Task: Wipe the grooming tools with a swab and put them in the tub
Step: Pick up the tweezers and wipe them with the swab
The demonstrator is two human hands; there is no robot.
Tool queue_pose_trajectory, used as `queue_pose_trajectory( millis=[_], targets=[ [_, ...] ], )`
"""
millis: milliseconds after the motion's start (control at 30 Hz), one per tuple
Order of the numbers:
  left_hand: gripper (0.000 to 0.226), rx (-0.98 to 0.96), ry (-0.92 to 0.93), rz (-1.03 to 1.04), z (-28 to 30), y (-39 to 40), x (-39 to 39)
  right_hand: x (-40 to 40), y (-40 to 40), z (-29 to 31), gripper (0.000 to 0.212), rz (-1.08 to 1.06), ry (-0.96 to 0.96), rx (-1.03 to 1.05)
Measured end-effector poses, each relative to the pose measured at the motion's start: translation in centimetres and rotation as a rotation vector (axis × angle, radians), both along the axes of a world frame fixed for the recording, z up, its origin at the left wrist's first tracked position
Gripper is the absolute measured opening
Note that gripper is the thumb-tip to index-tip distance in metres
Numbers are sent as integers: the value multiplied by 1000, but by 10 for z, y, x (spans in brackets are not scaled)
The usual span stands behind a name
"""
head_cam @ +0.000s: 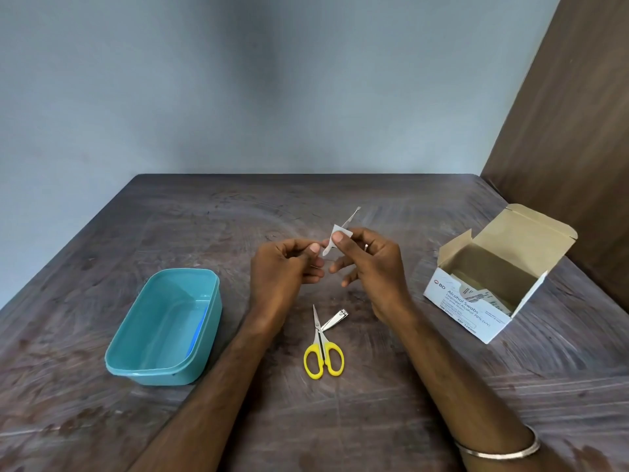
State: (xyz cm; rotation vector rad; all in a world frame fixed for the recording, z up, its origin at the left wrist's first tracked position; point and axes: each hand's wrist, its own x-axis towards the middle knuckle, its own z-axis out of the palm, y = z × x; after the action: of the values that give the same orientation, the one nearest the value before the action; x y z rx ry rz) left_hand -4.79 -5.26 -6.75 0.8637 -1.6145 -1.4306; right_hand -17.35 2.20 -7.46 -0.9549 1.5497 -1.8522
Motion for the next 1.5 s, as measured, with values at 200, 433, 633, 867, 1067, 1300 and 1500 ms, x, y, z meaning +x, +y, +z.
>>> queue_pose_trajectory(
  millis=[200, 433, 633, 867, 1067, 1300, 1500],
  targets=[
    [15, -184, 24, 186, 4, 0, 3, 1, 1, -4, 13, 23, 151, 58],
    [20, -309, 61, 277, 7, 3, 2, 6, -2, -11, 14, 15, 436, 111],
    [19, -332, 57, 332, 3, 1, 2, 6, -4, -12, 25, 13, 514, 99],
    [12, 32, 244, 241, 7, -7, 3, 3, -4, -6, 23, 198, 39, 70],
    [12, 97, 280, 140, 6, -9, 3, 4, -3, -8, 10, 241, -29, 99],
    [14, 24, 233, 57, 4, -8, 5, 1, -1, -5, 17, 225, -31, 147],
    [14, 15, 225, 27, 4, -8, 6, 3, 2, -1, 18, 264, -65, 141]
  ],
)
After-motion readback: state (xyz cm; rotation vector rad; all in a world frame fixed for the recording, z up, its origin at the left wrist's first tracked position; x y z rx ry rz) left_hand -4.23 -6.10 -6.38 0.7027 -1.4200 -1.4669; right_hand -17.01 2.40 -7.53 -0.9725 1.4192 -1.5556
